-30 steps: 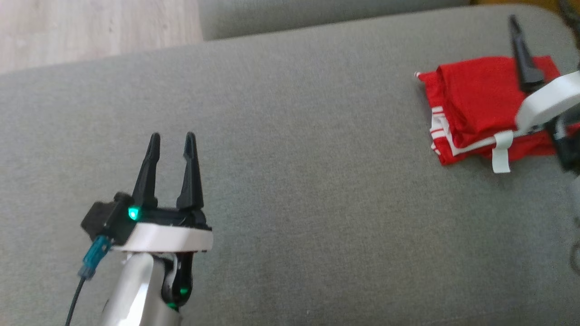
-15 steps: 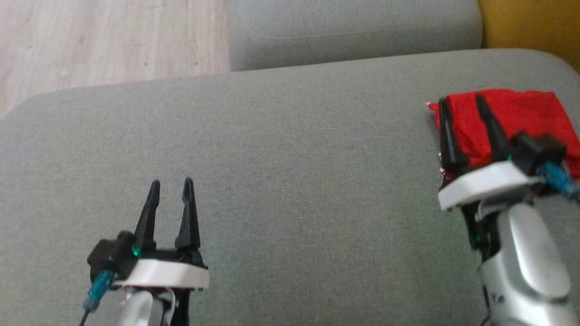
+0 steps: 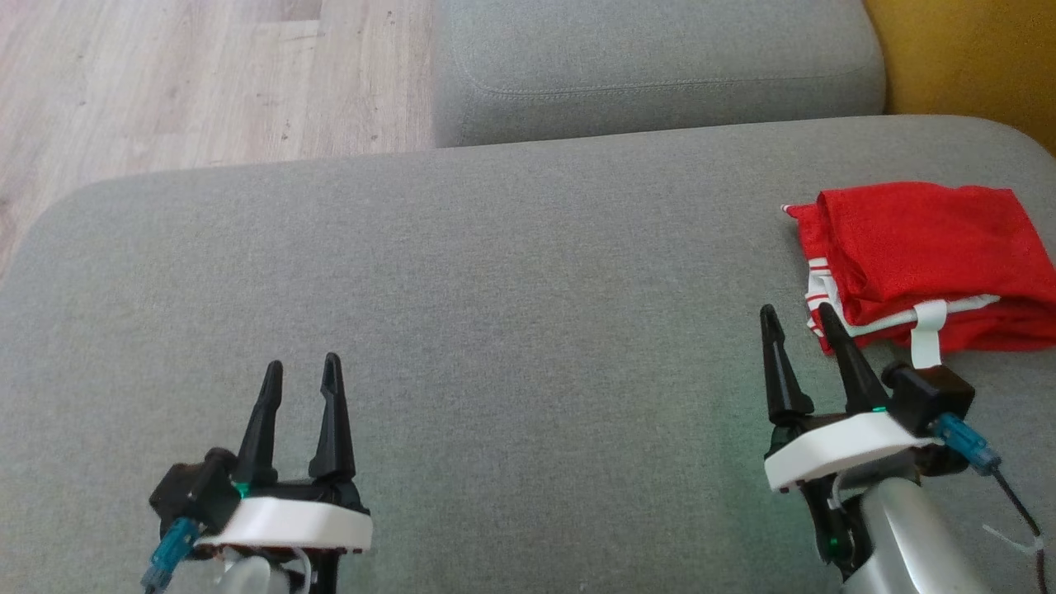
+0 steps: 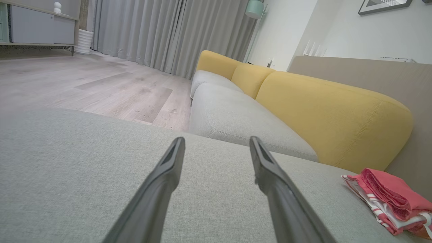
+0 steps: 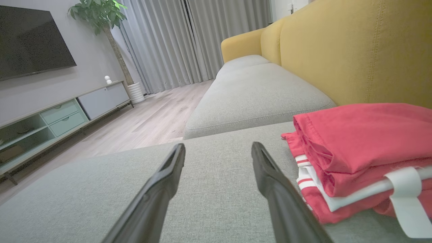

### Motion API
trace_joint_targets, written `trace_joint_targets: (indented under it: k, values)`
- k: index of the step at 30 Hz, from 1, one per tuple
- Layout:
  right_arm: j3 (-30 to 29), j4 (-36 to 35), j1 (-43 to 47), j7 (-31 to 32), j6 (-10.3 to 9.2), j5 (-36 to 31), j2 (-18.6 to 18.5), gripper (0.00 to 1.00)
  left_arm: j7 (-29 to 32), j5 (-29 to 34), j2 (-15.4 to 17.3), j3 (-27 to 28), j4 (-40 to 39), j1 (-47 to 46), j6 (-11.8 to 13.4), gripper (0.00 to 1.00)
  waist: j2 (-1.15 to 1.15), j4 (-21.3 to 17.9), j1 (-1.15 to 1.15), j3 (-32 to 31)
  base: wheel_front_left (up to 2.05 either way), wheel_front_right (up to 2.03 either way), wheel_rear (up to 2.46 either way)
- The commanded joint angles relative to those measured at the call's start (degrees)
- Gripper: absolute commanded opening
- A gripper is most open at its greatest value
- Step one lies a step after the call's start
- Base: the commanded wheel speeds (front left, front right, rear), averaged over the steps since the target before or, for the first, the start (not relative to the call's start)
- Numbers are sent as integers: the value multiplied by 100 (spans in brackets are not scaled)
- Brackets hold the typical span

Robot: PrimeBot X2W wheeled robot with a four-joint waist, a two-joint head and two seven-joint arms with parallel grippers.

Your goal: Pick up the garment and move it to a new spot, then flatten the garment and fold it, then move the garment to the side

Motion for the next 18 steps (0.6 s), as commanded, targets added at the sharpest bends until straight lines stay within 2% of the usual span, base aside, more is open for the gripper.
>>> trace_joint_targets:
  k: [1,18]
  values:
    - [160,-153,-160,-80,-4,25,9,100,-29,-36,26,213,-148,-152,9,100,0,2,0,2,0,0,0]
    - [257,-17,-250,-174,-4,37,10,100,-29,-348,25,313,-158,-140,36,100,0,-15,0,-2,0,0,0]
